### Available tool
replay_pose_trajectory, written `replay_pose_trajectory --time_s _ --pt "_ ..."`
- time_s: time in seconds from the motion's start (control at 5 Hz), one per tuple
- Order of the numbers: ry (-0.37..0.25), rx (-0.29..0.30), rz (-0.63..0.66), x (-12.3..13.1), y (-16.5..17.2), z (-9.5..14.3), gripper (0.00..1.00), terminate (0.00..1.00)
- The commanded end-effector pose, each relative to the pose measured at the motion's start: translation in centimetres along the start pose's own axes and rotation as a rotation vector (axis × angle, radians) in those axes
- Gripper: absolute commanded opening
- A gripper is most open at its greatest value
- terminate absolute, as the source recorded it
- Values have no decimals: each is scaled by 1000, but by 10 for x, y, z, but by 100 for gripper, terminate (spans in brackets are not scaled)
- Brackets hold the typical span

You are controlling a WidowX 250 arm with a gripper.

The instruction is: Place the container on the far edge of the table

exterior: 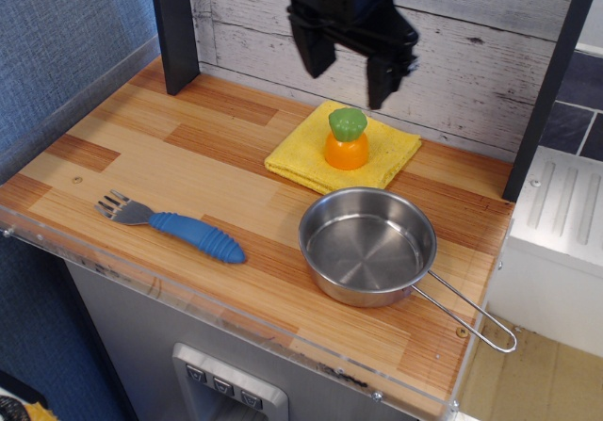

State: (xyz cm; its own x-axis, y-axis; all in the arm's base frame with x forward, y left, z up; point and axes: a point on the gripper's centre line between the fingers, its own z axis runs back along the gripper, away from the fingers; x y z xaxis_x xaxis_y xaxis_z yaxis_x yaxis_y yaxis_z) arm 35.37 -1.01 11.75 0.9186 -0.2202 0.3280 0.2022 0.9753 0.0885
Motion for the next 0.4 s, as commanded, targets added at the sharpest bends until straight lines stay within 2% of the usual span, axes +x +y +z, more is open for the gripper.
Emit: replay_pose_trajectory --time_s 0.0,0.2 --pt "-2 77 5 13 11 -6 100 0" --pt "8 99 25 16 12 -14 100 0"
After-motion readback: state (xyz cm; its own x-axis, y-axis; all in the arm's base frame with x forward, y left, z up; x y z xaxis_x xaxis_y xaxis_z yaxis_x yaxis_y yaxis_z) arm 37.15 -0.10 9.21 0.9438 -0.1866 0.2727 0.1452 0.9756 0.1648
